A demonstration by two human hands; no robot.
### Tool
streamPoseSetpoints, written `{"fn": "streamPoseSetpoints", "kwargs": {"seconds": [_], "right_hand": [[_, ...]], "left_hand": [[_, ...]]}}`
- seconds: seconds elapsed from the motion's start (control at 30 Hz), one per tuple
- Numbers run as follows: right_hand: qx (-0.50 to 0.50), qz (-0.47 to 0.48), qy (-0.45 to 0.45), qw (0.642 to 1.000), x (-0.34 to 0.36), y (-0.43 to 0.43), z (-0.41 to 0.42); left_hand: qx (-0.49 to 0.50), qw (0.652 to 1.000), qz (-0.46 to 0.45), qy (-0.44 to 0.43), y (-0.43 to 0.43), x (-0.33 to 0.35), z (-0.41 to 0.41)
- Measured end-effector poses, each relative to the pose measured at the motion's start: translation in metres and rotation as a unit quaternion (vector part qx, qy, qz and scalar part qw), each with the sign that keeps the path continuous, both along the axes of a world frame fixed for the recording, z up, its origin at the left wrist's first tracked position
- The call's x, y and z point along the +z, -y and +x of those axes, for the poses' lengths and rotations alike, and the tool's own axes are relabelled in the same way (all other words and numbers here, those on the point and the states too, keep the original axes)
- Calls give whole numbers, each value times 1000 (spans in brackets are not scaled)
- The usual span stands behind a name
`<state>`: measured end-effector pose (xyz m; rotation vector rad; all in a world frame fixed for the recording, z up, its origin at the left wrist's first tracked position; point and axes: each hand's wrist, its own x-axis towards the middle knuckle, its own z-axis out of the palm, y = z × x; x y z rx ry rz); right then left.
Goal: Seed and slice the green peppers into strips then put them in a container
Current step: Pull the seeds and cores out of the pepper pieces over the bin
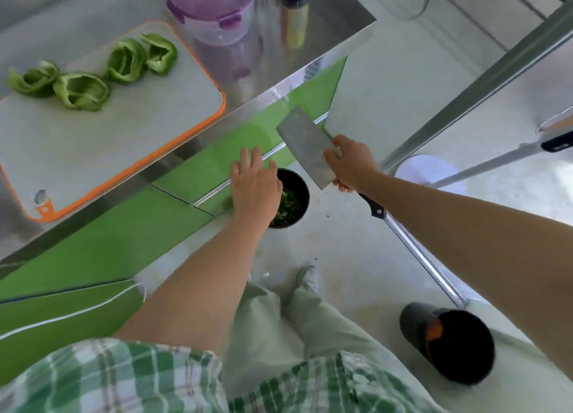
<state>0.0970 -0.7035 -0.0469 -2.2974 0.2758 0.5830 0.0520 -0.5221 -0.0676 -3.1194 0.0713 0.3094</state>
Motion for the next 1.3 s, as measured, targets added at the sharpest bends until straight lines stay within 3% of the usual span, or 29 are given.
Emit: {"fn": "streamPoseSetpoints", "kwargs": {"seconds": [0.13,0.47,0.57,0.63,0.7,0.77,0.9,1.03,1.1,1.17,1.23,1.3], "right_hand": [[52,-63,27,996,-3,1,7],[72,-84,47,993,-8,-4,16],[79,-87,55,992,-10,-3,13],[99,-104,86,986,-11,-5,9],[133,-129,118,976,-11,-9,4],[175,-139,136,965,-11,-15,-2],[276,-153,172,933,-11,-20,-11],[373,-127,165,904,-9,-7,-16],[370,-88,107,919,-8,-2,-18],[277,-53,93,955,-9,1,-15],[153,3,96,984,-12,-3,-8],[89,60,53,993,-11,-14,0]], "left_hand": [[48,997,-24,54,7,-1,28],[94,995,-39,10,-2,-6,58],[124,985,-118,-17,-2,-8,56],[186,939,-276,-82,2,-5,58],[286,833,-447,-153,10,5,60],[359,739,-535,-200,17,16,61],[407,701,-556,-184,15,19,57],[422,704,-544,-173,6,16,49],[430,727,-514,-148,-1,13,42],[416,759,-482,-137,-8,13,37],[407,757,-494,-129,-13,17,32],[396,752,-514,-113,-17,23,30]]}}
